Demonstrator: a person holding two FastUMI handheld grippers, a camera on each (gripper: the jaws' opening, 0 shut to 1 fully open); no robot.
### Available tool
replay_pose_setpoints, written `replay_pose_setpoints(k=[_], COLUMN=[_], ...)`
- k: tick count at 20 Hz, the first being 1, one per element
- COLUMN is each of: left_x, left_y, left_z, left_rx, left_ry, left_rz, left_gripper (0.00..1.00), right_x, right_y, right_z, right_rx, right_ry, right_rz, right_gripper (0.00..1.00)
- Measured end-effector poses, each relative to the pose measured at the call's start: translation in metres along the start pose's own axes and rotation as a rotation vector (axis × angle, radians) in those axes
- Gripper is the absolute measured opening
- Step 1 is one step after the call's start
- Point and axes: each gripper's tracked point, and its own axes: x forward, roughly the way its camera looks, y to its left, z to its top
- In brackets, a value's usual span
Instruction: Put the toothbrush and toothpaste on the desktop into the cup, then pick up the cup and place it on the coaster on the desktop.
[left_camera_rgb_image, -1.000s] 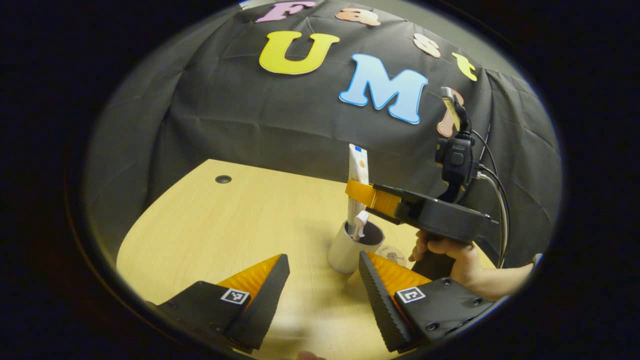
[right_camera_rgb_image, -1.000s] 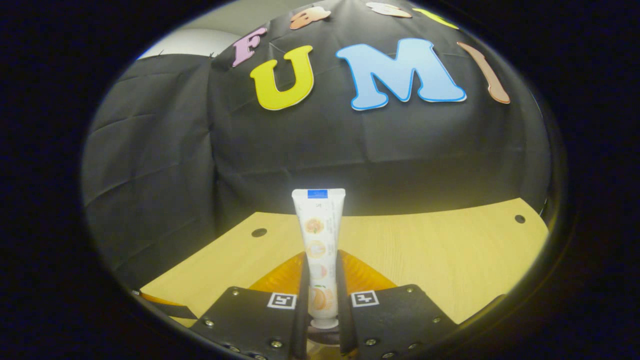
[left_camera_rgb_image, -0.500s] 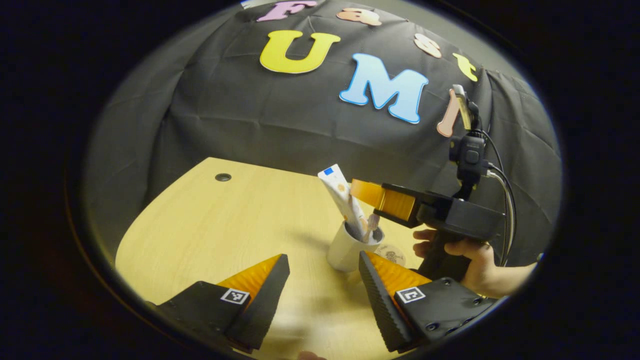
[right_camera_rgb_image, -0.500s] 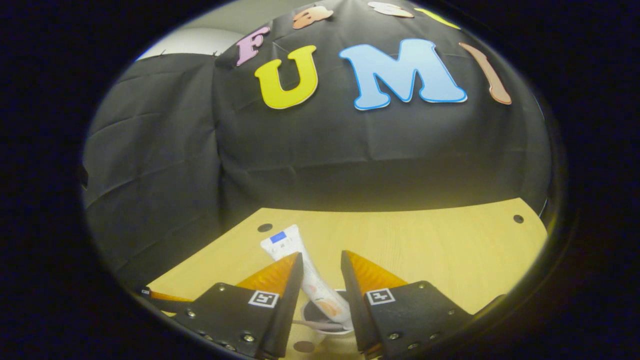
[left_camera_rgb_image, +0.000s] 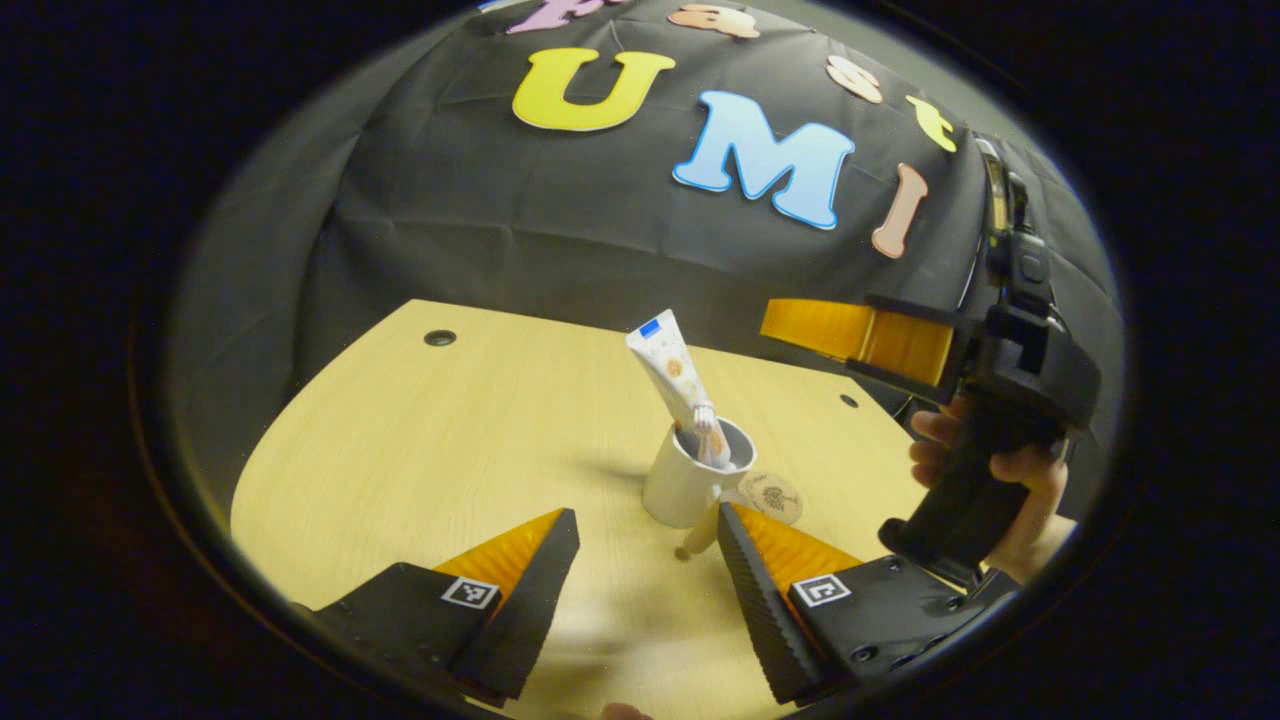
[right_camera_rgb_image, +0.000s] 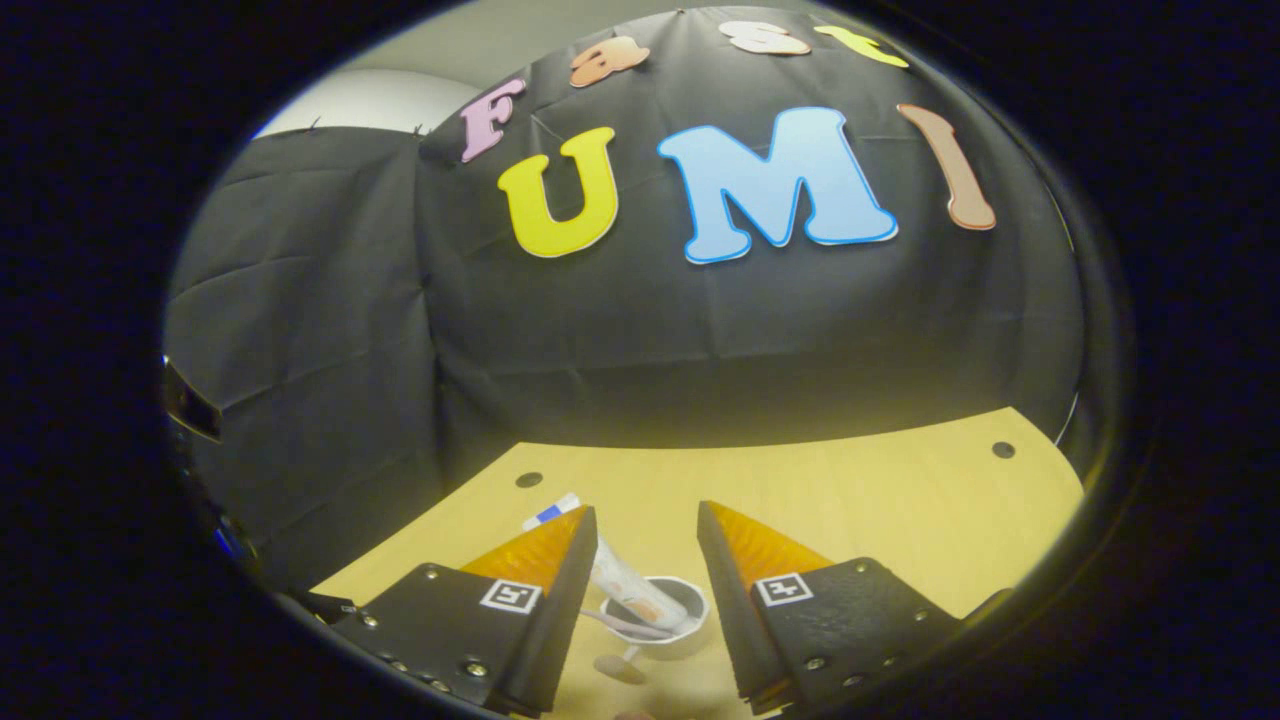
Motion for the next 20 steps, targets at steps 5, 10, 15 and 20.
replay_pose_setpoints(k=[5,10,15,20], left_x=[0.011,0.026,0.056,0.087], left_y=[-0.018,-0.036,-0.05,-0.057], left_z=[0.001,0.001,-0.019,-0.035], left_rx=[0.009,0.04,0.026,0.058], left_ry=[0.04,0.105,0.308,0.438], left_rz=[-0.014,-0.041,-0.04,0.002], left_gripper=[0.95,0.91,0.91,0.95], right_x=[-0.032,-0.062,-0.083,-0.089], right_y=[-0.035,-0.06,-0.084,-0.102], right_z=[0.01,0.022,0.017,-0.003], right_rx=[-0.033,-0.037,-0.046,-0.052], right_ry=[0.009,0.009,0.058,0.115], right_rz=[-0.08,-0.133,-0.172,-0.171], right_gripper=[0.91,0.91,0.91,0.91])
